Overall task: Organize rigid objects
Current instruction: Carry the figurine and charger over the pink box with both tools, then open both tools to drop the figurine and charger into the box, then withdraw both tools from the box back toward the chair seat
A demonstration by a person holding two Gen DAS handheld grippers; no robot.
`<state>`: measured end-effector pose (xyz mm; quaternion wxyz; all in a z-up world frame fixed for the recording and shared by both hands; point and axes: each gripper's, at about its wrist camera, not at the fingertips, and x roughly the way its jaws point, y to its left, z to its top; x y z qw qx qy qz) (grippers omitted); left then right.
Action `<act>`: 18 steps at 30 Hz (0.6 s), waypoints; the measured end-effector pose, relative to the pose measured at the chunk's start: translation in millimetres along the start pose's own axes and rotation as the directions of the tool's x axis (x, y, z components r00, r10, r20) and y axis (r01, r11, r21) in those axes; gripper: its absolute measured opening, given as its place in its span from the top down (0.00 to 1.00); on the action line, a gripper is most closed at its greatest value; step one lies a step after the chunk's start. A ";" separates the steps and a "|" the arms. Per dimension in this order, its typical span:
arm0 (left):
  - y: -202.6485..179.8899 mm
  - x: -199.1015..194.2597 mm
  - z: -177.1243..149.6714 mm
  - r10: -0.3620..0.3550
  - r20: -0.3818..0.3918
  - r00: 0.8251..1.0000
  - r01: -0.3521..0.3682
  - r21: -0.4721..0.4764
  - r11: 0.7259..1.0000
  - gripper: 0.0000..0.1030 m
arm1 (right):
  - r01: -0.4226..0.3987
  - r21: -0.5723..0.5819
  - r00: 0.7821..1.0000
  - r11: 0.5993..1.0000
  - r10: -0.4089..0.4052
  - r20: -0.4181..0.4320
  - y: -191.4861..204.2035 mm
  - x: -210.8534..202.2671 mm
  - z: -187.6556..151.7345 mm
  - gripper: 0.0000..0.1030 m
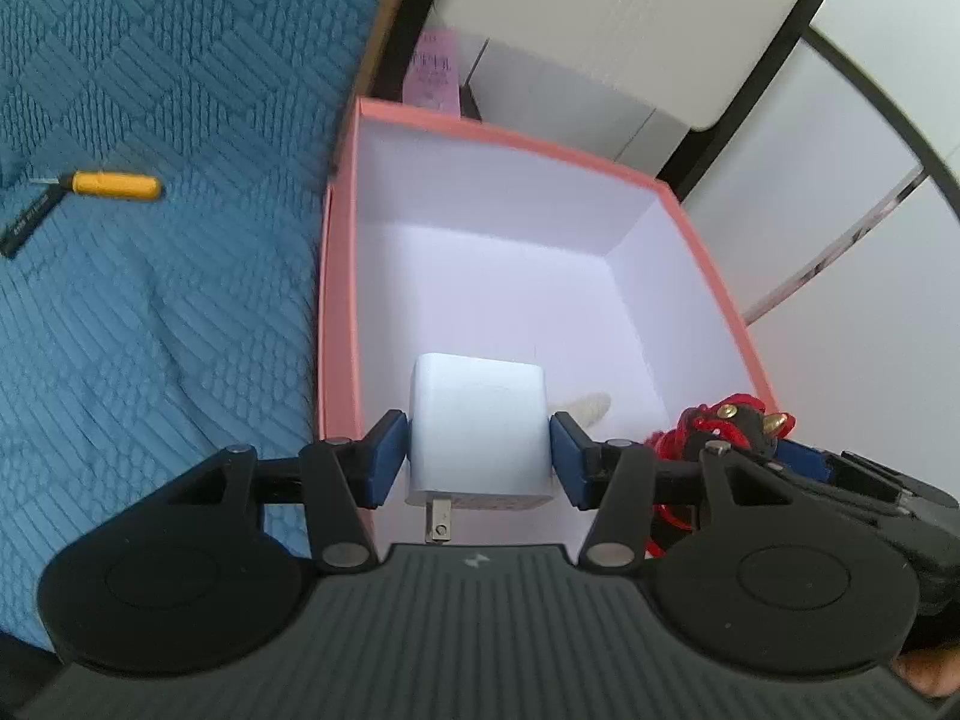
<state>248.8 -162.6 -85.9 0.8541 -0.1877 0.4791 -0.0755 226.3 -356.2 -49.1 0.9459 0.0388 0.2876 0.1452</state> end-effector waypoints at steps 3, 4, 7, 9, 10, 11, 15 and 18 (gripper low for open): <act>-3.9 10.5 -3.9 -0.006 -0.015 1.000 0.006 0.004 1.000 0.43 | -0.004 0.014 1.000 1.000 0.004 -0.020 -7.1 7.4 -8.8 0.46; -4.7 14.0 -5.0 -0.006 -0.018 1.000 0.006 0.002 1.000 0.43 | -0.005 0.026 1.000 1.000 0.005 -0.030 -9.3 10.0 -11.1 0.46; -7.6 20.6 -8.0 0.009 -0.033 0.999 -0.008 0.014 1.000 0.43 | -0.001 0.059 0.999 0.998 0.003 -0.042 -14.9 15.4 -14.6 0.46; -8.2 20.6 -8.2 0.003 -0.030 1.000 -0.002 0.019 1.000 0.43 | 0.004 0.069 0.999 0.998 -0.001 -0.041 -17.1 15.7 -16.1 0.46; -7.5 19.2 -8.2 -0.001 -0.022 1.000 0.001 0.018 1.000 0.44 | 0.007 0.072 0.999 0.997 -0.003 -0.043 -17.7 15.7 -16.3 0.46; -7.2 17.1 -7.9 -0.004 -0.012 1.000 0.004 0.020 1.000 0.44 | 0.007 0.075 0.999 0.997 -0.004 -0.045 -18.6 16.3 -16.0 0.46; -6.5 9.1 -4.4 0.001 0.006 1.000 -0.001 0.028 1.000 0.42 | -0.001 0.093 0.999 0.996 0.005 -0.048 -18.6 15.2 -13.6 0.44; -5.1 -0.8 -1.8 -0.006 0.022 1.000 0.006 0.025 1.000 0.42 | -0.014 0.100 1.000 0.995 0.016 -0.024 -16.2 7.7 -8.3 0.34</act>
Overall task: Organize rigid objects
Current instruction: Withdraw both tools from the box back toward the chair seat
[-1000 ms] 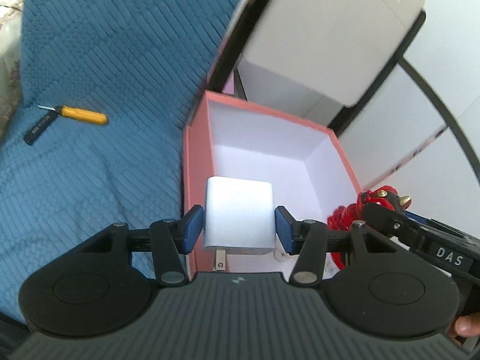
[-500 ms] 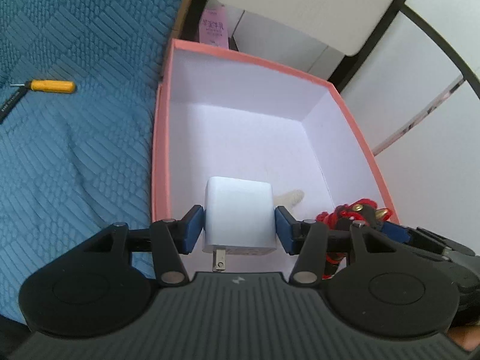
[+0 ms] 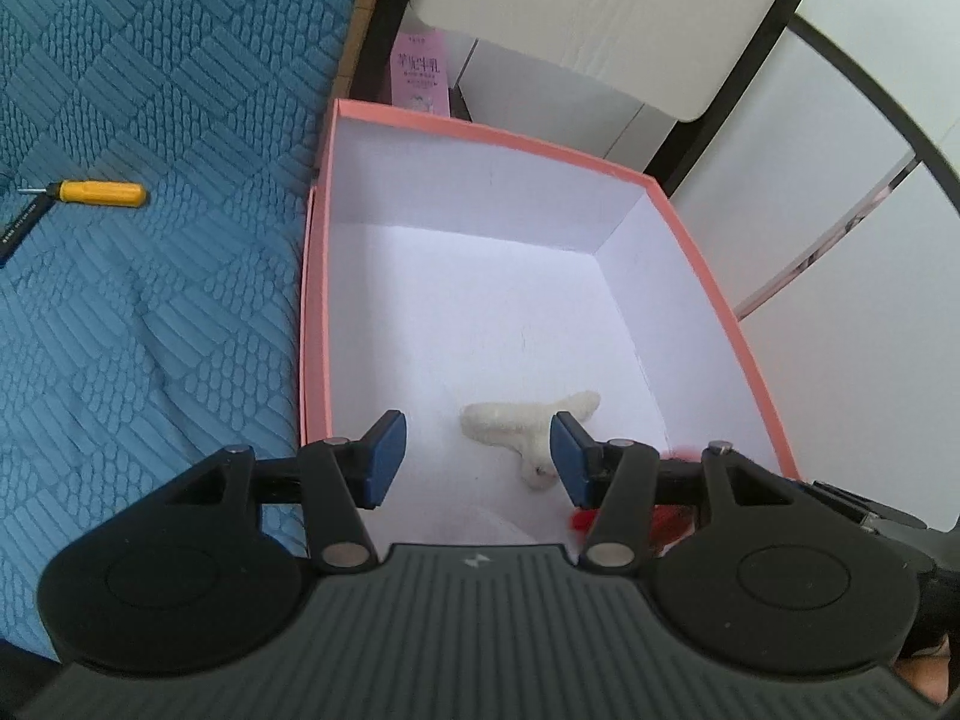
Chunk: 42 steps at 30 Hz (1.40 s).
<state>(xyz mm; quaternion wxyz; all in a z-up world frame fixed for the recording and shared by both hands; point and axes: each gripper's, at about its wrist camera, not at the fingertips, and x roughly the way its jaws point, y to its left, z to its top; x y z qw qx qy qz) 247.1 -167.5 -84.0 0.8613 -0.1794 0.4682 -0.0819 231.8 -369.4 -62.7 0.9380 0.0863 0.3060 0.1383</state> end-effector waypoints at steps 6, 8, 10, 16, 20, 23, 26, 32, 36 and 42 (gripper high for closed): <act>6.2 -36.7 3.9 0.001 0.069 0.998 -0.001 0.005 1.000 0.42 | -0.027 -0.020 0.997 0.999 0.029 0.069 17.3 -27.2 17.0 0.34; 10.4 -53.2 4.7 0.005 0.103 0.995 -0.006 0.009 1.000 0.42 | -0.050 -0.036 0.993 0.998 0.053 0.109 27.5 -41.6 22.9 0.34; 15.1 -70.8 5.6 0.015 0.141 0.990 -0.017 0.013 1.000 0.42 | -0.070 -0.053 0.987 0.996 0.077 0.144 38.8 -55.3 27.4 0.34; 29.0 -122.2 4.6 0.033 0.233 0.972 -0.037 0.011 0.999 0.42 | -0.138 -0.106 0.966 0.985 0.158 0.205 73.5 -85.9 33.6 0.34; 39.4 -152.8 2.9 0.036 0.289 0.957 -0.039 0.003 0.999 0.42 | -0.175 -0.151 0.951 0.973 0.207 0.230 100.7 -101.4 31.9 0.34; 50.0 -174.3 1.0 0.043 0.323 0.945 -0.043 -0.006 0.999 0.42 | -0.187 -0.185 0.944 0.965 0.229 0.239 120.1 -107.3 27.5 0.34; 61.3 -188.7 -4.1 0.059 0.345 0.937 -0.057 -0.016 0.998 0.42 | -0.206 -0.207 0.939 0.957 0.252 0.234 136.4 -108.6 22.8 0.34; 87.7 -201.8 -15.8 0.096 0.356 0.929 -0.090 -0.033 0.995 0.42 | -0.240 -0.238 0.932 0.941 0.293 0.215 165.5 -106.9 7.9 0.34; 107.4 -203.0 -24.8 0.115 0.348 0.930 -0.101 -0.060 0.993 0.42 | -0.241 -0.272 0.936 0.932 0.298 0.189 183.1 -98.2 -5.6 0.34; 128.2 -198.9 -38.3 0.149 0.331 0.932 -0.132 -0.073 0.989 0.42 | -0.247 -0.306 0.947 0.920 0.296 0.127 201.4 -80.8 -28.6 0.34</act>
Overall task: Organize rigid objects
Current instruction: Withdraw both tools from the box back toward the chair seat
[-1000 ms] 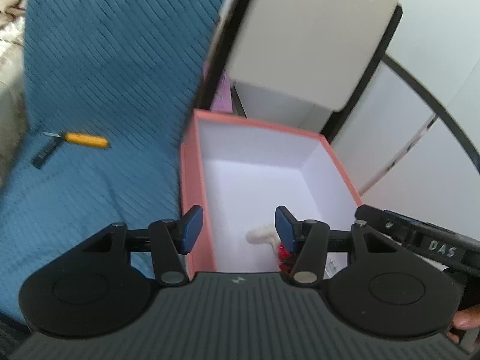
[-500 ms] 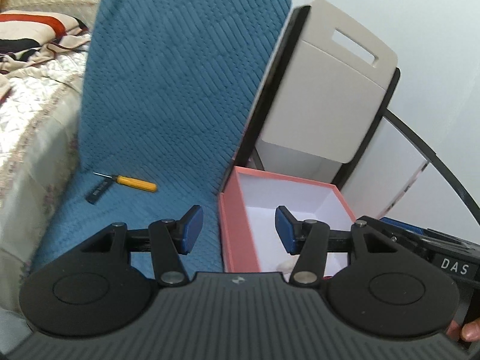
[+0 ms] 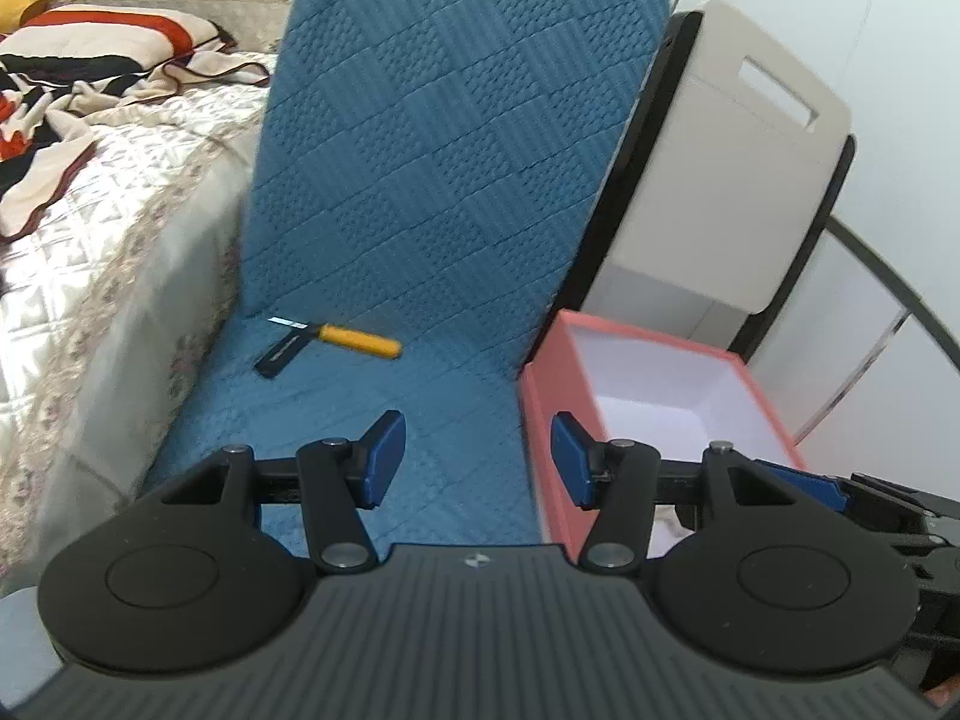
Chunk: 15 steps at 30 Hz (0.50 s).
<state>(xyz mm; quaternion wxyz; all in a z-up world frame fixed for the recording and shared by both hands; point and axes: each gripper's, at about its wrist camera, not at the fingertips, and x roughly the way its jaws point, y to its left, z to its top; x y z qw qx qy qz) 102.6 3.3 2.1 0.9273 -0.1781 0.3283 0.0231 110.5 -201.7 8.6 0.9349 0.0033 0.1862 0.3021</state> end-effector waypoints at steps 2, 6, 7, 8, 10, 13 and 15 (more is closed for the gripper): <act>6.6 0.7 -5.9 0.000 -0.007 1.000 -0.001 -0.009 1.000 0.42 | -0.005 -0.002 1.000 1.000 0.005 -0.008 3.8 3.7 -6.1 0.34; 14.2 5.3 -17.3 0.010 -0.026 1.000 -0.010 -0.011 1.000 0.40 | -0.002 -0.001 1.000 1.000 0.002 -0.019 7.2 11.3 -16.6 0.34; 16.6 7.6 -20.4 0.015 -0.032 0.999 -0.015 -0.009 1.000 0.38 | 0.001 0.002 1.000 1.000 -0.001 -0.021 6.7 13.0 -19.1 0.34; 19.1 9.7 -22.8 0.019 -0.037 0.999 -0.019 -0.010 1.000 0.36 | 0.004 0.005 1.000 1.000 -0.004 -0.023 6.0 15.4 -21.9 0.34; 24.5 15.3 -27.5 0.029 -0.044 0.999 -0.030 -0.015 0.999 0.35 | 0.010 0.011 1.000 1.000 -0.009 -0.029 3.7 20.4 -25.6 0.34; 32.6 29.3 -33.7 0.032 -0.067 0.997 -0.034 -0.016 0.999 0.35 | -0.003 0.021 0.999 1.000 0.004 -0.037 -1.7 29.0 -30.6 0.34; 36.5 41.5 -36.0 0.046 -0.078 0.996 -0.046 -0.004 0.999 0.35 | -0.001 0.015 0.999 1.000 0.001 -0.035 -4.4 36.9 -32.8 0.34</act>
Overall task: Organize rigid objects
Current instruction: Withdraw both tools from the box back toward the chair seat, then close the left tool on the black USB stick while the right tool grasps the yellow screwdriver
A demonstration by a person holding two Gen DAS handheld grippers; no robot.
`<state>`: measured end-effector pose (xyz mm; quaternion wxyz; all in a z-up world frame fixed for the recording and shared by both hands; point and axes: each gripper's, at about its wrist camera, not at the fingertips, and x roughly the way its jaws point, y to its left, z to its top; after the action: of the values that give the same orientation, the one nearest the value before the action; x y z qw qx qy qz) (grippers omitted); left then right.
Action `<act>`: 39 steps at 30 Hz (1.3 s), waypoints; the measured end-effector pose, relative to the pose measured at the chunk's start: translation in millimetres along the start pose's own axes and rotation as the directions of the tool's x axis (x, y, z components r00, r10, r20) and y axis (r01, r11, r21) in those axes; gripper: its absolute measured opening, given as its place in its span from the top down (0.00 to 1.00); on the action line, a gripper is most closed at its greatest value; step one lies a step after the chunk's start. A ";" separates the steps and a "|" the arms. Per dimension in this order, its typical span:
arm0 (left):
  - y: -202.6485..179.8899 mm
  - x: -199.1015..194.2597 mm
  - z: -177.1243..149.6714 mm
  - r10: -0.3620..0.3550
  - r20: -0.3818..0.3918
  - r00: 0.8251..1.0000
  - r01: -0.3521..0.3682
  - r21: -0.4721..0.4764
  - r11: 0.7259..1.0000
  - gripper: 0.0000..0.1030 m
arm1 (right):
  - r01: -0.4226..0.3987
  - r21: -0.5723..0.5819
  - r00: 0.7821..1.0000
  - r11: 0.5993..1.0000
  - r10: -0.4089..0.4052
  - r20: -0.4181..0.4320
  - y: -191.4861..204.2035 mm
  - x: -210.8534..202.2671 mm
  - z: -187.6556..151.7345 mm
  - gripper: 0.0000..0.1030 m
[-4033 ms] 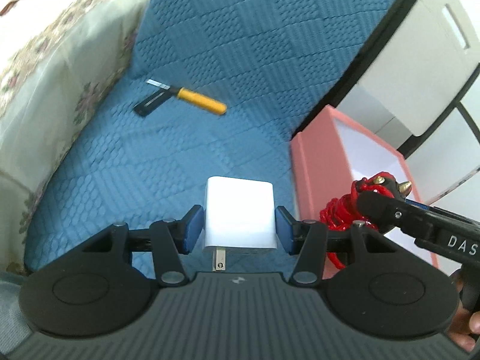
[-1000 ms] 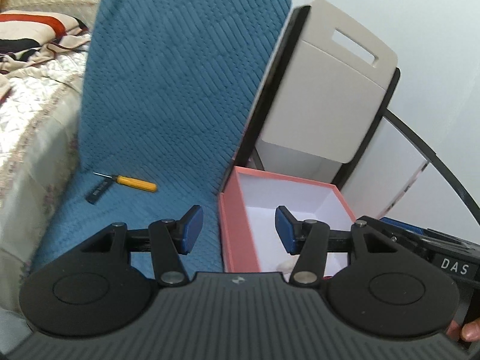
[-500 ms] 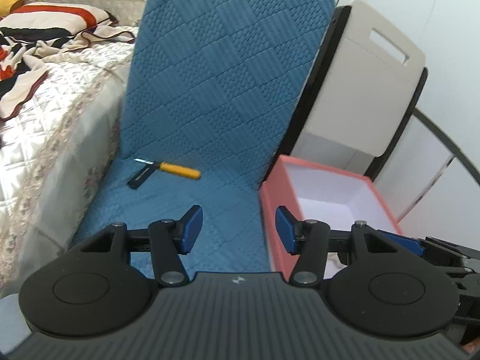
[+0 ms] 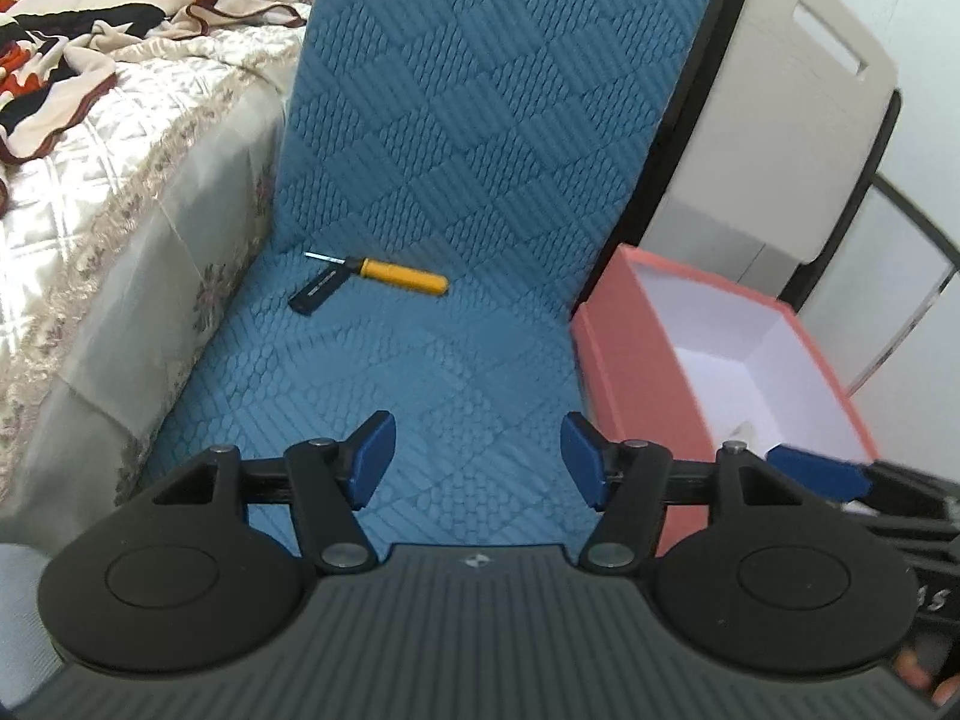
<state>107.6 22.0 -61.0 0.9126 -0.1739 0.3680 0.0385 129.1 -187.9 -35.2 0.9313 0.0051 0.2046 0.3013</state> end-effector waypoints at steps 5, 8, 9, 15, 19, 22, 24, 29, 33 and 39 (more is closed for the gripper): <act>16.7 38.0 0.8 0.028 -0.007 1.000 -0.028 -0.012 1.000 0.35 | -0.014 -0.006 1.000 1.000 0.014 0.003 -3.4 24.4 1.7 0.34; 26.8 60.0 6.6 0.036 -0.019 0.999 -0.036 -0.025 0.999 0.36 | -0.033 0.005 0.999 0.999 0.033 0.004 -3.3 38.5 9.4 0.34; 28.5 65.5 8.9 0.040 -0.026 0.999 -0.041 -0.020 0.999 0.36 | -0.040 0.011 0.999 0.999 0.040 0.005 -3.7 43.1 12.8 0.34; 36.3 101.9 27.7 0.080 -0.030 0.996 -0.079 0.049 0.996 0.36 | -0.054 -0.009 0.999 0.999 0.054 0.009 -5.7 84.8 41.2 0.34; 45.3 125.9 38.2 0.105 -0.051 0.993 -0.102 0.067 0.993 0.36 | -0.083 -0.020 0.996 0.996 0.083 -0.015 -8.5 120.8 62.3 0.34; 53.0 147.3 39.4 0.127 -0.099 0.987 -0.122 0.056 0.991 0.36 | -0.085 -0.021 0.995 0.996 0.084 -0.046 -12.6 149.2 73.2 0.34; 54.2 158.6 40.3 0.146 -0.117 0.982 -0.138 0.070 0.988 0.36 | -0.090 -0.027 0.994 0.996 0.087 -0.072 -15.6 169.3 79.4 0.34; 62.8 184.8 53.7 0.158 -0.139 0.978 -0.154 0.044 0.987 0.36 | -0.126 -0.037 0.981 0.991 0.119 -0.151 -19.4 218.5 93.8 0.34; 69.9 204.4 65.2 0.186 -0.146 0.972 -0.185 0.021 0.982 0.36 | -0.146 -0.091 0.970 0.985 0.124 -0.209 -15.9 261.1 104.5 0.34; 85.6 225.6 81.9 0.219 -0.141 0.966 -0.222 -0.007 0.975 0.36 | -0.136 -0.179 0.958 0.974 0.083 -0.274 -25.6 314.5 108.8 0.35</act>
<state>308.4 117.4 -185.5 0.8728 -0.1447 0.4471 0.1316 416.3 -19.3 -57.8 0.8733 -0.1158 0.2960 0.3692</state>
